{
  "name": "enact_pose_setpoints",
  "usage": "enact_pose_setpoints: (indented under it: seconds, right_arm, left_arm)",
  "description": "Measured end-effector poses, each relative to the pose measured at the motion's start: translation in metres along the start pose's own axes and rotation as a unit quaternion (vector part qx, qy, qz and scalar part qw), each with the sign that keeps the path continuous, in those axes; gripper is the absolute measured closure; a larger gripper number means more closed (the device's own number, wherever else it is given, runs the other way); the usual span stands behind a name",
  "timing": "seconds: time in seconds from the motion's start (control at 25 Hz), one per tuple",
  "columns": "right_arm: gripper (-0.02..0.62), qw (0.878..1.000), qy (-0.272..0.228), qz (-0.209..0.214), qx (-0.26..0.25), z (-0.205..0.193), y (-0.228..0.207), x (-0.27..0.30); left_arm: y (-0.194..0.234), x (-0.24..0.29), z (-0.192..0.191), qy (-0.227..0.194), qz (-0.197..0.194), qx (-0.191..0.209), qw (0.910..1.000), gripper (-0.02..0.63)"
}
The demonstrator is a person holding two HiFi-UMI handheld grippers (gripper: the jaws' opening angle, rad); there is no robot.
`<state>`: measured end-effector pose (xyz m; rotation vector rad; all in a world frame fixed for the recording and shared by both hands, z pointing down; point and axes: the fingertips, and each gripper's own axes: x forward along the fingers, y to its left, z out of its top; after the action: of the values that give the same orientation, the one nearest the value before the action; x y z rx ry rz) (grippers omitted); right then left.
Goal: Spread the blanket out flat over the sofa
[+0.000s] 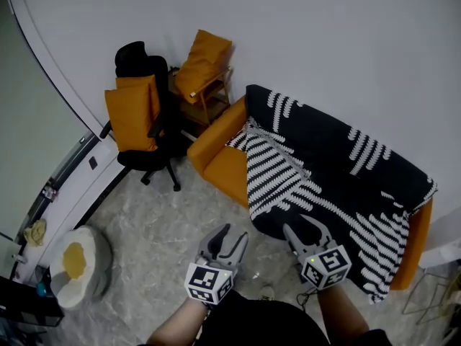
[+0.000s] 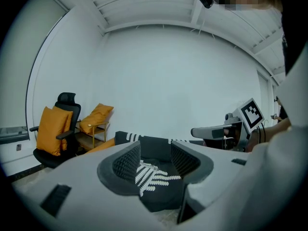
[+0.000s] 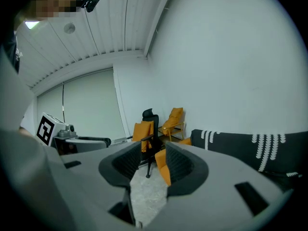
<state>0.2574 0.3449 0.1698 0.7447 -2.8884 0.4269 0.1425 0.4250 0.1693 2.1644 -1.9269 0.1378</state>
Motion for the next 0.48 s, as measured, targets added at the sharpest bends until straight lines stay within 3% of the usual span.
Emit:
enact_pose_setpoints:
  seconds: [0.48]
  right_arm:
    - [0.416,0.998,0.008,-0.058,0.002,0.009,0.007,0.063]
  left_arm:
    - [0.072,0.031,0.008,-0.001,-0.055,-0.008,0.9985,0.417]
